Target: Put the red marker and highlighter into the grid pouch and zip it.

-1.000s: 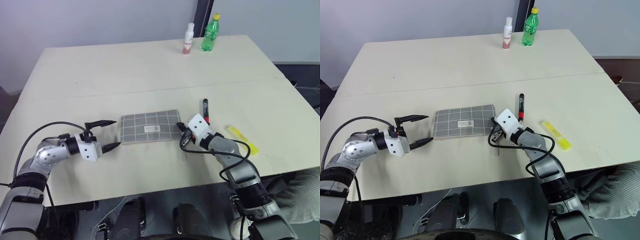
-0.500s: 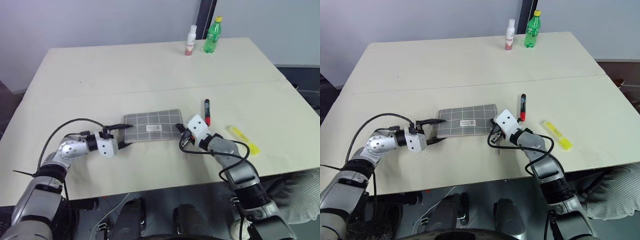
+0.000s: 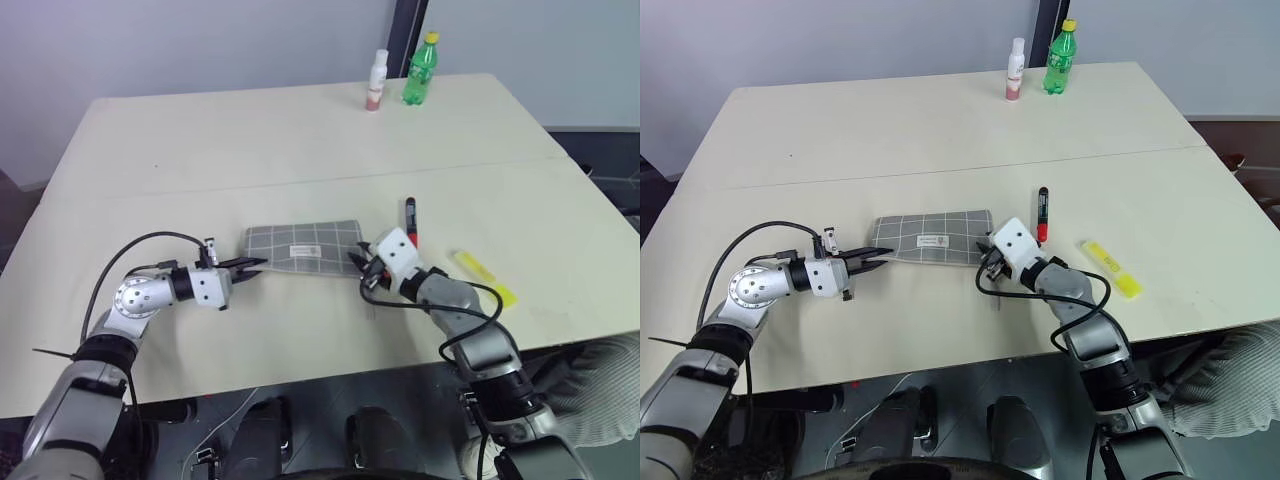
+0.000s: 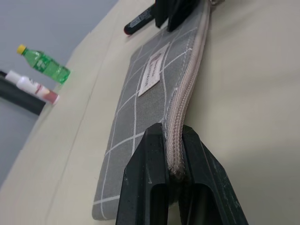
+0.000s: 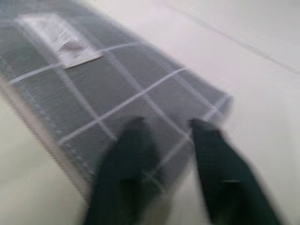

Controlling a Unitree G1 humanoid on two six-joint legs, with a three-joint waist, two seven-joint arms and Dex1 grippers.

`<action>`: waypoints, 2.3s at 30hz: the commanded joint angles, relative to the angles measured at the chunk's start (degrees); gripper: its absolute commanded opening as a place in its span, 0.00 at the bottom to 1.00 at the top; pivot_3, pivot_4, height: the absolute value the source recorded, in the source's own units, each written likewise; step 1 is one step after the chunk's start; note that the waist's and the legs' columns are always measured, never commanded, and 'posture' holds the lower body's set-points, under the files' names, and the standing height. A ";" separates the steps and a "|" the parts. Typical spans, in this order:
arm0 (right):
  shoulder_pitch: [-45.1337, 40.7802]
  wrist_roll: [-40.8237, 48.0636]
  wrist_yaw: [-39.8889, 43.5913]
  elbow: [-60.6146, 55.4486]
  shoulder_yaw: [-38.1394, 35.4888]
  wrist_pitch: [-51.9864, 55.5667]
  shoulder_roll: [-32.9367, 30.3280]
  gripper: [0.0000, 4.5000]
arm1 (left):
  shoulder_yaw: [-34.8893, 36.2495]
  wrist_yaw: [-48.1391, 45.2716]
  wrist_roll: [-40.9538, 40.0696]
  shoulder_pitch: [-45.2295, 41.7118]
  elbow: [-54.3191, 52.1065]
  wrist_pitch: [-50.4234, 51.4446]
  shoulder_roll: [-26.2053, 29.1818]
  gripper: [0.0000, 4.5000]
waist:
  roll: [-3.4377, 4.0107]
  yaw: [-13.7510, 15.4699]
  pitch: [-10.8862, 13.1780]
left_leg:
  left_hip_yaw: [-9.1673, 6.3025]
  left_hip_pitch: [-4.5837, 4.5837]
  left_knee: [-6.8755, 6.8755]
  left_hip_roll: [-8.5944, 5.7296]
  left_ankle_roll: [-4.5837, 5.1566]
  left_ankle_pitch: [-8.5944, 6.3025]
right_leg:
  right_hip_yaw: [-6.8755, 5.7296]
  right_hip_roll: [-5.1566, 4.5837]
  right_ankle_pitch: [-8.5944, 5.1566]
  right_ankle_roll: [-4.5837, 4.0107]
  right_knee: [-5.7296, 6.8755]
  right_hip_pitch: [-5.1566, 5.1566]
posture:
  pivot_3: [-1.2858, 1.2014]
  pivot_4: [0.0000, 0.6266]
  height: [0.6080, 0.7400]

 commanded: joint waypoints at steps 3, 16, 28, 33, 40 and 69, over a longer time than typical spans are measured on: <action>1.22 8.92 2.15 -11.62 -5.80 9.82 -1.37 0.98 | 3.46 4.89 0.69 6.51 -9.00 8.36 0.24 0.00 | 0.00 -0.06 0.00 | -0.02 0.01 -0.02 0.01 0.00 0.00 | 0.00 0.00 0.00 0.00 -0.01 0.01 | 0.52 0.24 1.00; 6.20 7.90 -6.80 -10.72 -2.27 20.13 2.12 0.98 | 6.59 18.94 7.13 15.75 -26.26 23.79 -6.06 0.00 | 0.00 0.00 0.00 | -0.01 -0.05 -0.08 0.00 -0.04 -0.03 | -0.10 -0.20 0.02 -0.08 -0.10 -0.07 | 0.52 0.24 1.00; -2.37 7.21 -10.27 -0.74 -2.74 18.91 8.70 0.80 | 6.43 19.14 7.88 16.24 -29.24 26.35 -6.62 0.00 | 0.00 0.12 0.00 | 0.10 -0.08 -0.38 -0.03 -0.05 -0.02 | -0.81 -0.72 0.08 -0.16 -0.17 -0.54 | 0.52 0.24 1.00; -3.20 6.16 -9.50 -1.08 -1.62 17.97 7.35 0.24 | 6.24 19.66 8.47 16.46 -30.03 27.24 -7.23 0.00 | 0.00 0.10 0.00 | 0.12 -0.09 -0.42 -0.03 -0.05 -0.01 | -0.81 -0.72 0.08 -0.15 -0.16 -0.46 | 0.52 0.24 1.00; -8.72 -1.89 -3.47 -3.48 11.37 12.83 1.45 0.01 | 4.75 19.70 10.21 15.22 -30.72 28.62 -8.69 0.00 | 0.01 0.08 0.00 | 0.15 -0.10 -0.42 -0.03 -0.05 0.00 | -0.81 -0.72 0.08 -0.15 -0.16 -0.50 | 0.52 0.24 1.00; 0.15 -0.27 15.46 -0.18 6.11 -12.80 -8.41 0.89 | 2.53 22.59 14.95 10.39 -29.30 31.01 -10.83 0.00 | -0.02 0.71 0.01 | 0.03 -0.06 -0.45 -0.03 -0.07 0.01 | -1.09 -0.73 0.09 -0.12 -0.54 -0.06 | 0.52 0.24 1.00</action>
